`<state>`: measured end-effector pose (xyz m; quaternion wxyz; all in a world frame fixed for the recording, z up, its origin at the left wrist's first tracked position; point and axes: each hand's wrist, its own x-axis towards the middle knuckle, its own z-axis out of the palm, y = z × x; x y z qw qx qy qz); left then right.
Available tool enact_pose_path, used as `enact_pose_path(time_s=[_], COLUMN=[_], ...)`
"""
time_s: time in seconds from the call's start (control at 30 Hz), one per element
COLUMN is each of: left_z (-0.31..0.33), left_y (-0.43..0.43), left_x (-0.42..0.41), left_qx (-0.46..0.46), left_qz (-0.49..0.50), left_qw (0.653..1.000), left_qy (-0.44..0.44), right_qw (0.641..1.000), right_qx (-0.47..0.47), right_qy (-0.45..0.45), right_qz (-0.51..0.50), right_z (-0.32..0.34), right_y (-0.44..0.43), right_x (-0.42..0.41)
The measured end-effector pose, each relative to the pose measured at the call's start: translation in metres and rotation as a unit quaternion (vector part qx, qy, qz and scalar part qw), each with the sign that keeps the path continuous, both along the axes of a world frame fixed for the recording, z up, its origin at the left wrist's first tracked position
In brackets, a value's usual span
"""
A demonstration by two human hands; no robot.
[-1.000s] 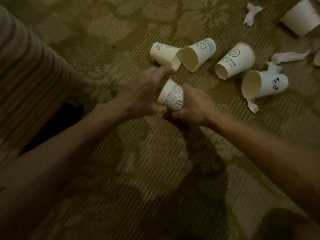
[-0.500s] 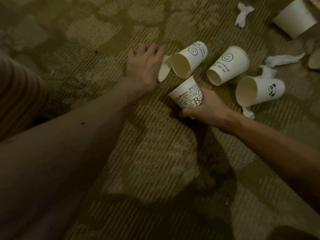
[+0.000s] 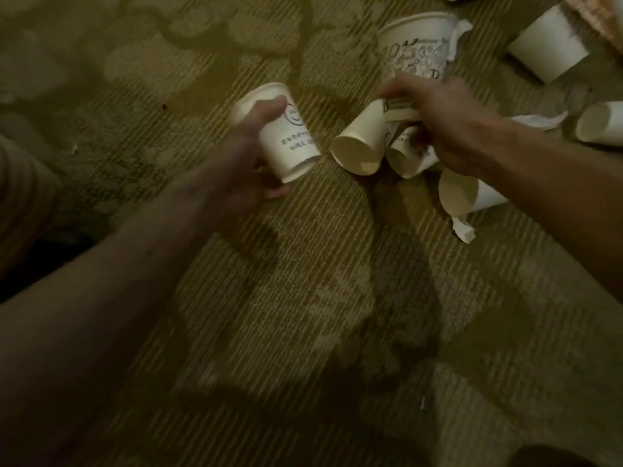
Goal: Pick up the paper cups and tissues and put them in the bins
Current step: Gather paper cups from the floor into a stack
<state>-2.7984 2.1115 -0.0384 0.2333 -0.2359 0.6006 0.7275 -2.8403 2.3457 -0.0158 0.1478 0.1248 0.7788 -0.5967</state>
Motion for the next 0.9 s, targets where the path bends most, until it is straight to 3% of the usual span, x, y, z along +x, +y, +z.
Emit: enact_pose_path(time_s=[0.33, 0.77, 0.9], left_z=[-0.003, 0.008, 0.017], left_y=[0.056, 0.041, 0.054], left_x=[0.013, 0.060, 0.090], left_qx=[0.152, 0.085, 0.034], left_qz=[0.064, 0.070, 0.021], left_qw=[0.986, 0.993, 0.997], left_qy=[-0.012, 0.038, 0.065], right_qw=[0.993, 0.979, 0.965], right_qx=[-0.014, -0.014, -0.021], right_qy=[-0.092, -0.114, -0.146], right_qz=[0.076, 0.166, 0.216], right_z=[-0.002, 0.013, 0.027], right_y=[-0.009, -0.005, 0.025], right_x=[0.006, 0.061, 0.104])
